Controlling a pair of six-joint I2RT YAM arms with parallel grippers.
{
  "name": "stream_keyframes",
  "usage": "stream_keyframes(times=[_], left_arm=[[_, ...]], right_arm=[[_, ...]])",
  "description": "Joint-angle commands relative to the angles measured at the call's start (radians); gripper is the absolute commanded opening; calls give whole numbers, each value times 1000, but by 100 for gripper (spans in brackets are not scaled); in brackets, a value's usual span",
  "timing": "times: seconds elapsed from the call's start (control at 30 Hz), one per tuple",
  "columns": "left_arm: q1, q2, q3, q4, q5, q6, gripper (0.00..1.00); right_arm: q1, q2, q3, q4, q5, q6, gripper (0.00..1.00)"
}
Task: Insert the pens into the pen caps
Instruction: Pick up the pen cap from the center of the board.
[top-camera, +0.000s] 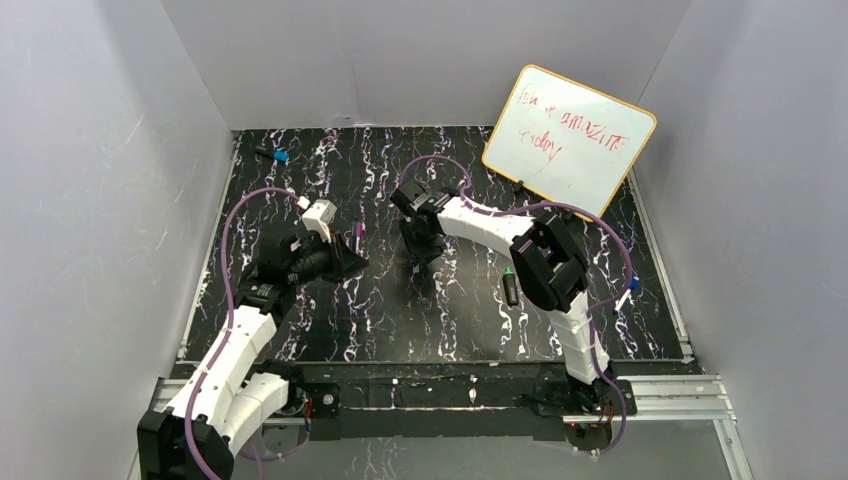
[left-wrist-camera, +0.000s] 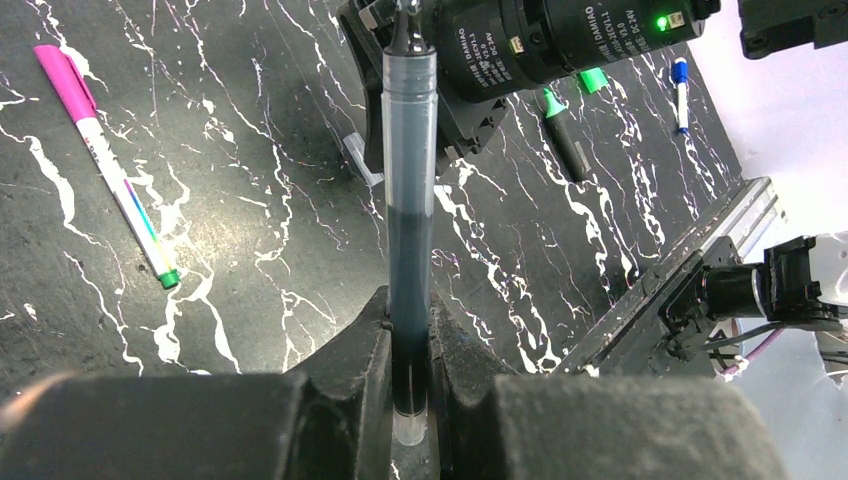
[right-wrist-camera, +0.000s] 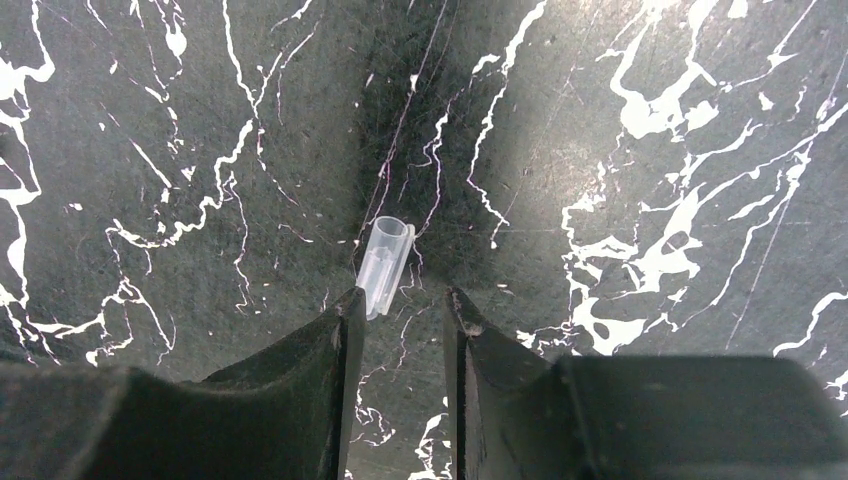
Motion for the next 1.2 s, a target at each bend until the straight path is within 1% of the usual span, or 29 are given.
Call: stream_keyframes(times=[0.0,0.17,0.33,0.37,0.43,0.47,0.5,0.7,0.83,0.87,0.93,1.03,1.17], left_arm=[[4,2,31,0,32,12,0],[4,1,31,0,39,12,0],[4,0,32,-1,39,15,0],[4,-1,33,-2,39,16,0],[4,-2,34,-3,37,18,0],[4,-2,34,-5,37,18,0],[4,-3,34,-6,34,20,0],[4,-8,36,-12,33,23,0],[4,-7,37,-12,29,26,0],[4,-7,37,-13,29,26,0],[4,-7,37,-14,28,26,0],[4,-6,37,-11,29,26,0],[4,-5,36,-6,34,23,0]], right_arm=[[3,29,43,26,3,-34,41],[3,47,75,44,-11,-51,42],[3,92,138,5,-10,-79,41],[3,100,150,-2,-8,-89,36],[3,115,163,-17,0,-109,14],[3,121,168,-26,3,-118,7],[2,126,172,-34,5,-127,1],[3,109,146,-59,8,-194,1],[4,62,106,-19,-80,-290,1],[4,47,96,-8,-116,-326,1],[8,12,67,12,-134,-407,1],[29,-61,-29,58,-160,-556,1],[34,-213,-241,178,-240,-734,1]])
